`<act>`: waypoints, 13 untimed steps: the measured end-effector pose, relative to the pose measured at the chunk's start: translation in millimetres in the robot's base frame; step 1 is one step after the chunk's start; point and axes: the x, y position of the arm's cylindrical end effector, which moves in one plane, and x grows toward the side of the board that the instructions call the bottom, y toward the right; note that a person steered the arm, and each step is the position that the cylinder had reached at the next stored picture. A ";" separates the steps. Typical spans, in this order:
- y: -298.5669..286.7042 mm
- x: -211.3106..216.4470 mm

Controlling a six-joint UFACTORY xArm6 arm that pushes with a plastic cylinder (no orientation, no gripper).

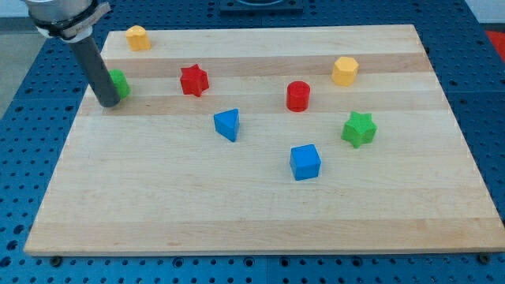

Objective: Push green circle towards top center

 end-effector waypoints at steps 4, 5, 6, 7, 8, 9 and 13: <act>0.0 -69.9; 0.8 -69.6; 1.0 -70.2; 1.5 -70.2; -1.3 -70.2; -23.5 -72.4; 58.6 -123.0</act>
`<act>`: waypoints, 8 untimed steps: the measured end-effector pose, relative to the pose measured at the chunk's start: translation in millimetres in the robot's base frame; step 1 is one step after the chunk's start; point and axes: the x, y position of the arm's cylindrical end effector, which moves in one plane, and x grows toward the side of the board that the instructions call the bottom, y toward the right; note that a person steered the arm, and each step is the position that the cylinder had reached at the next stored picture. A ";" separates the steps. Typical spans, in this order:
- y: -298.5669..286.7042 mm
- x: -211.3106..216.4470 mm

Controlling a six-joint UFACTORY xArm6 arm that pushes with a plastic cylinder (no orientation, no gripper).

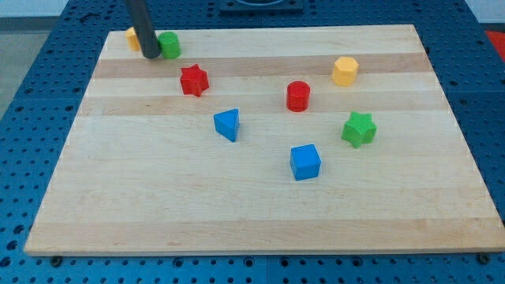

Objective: Push green circle towards top center

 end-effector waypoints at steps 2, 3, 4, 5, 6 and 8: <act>27.4 -27.9; 17.2 -52.5; 39.0 -54.2; 59.4 -44.9; 91.9 -24.5; 144.6 -5.5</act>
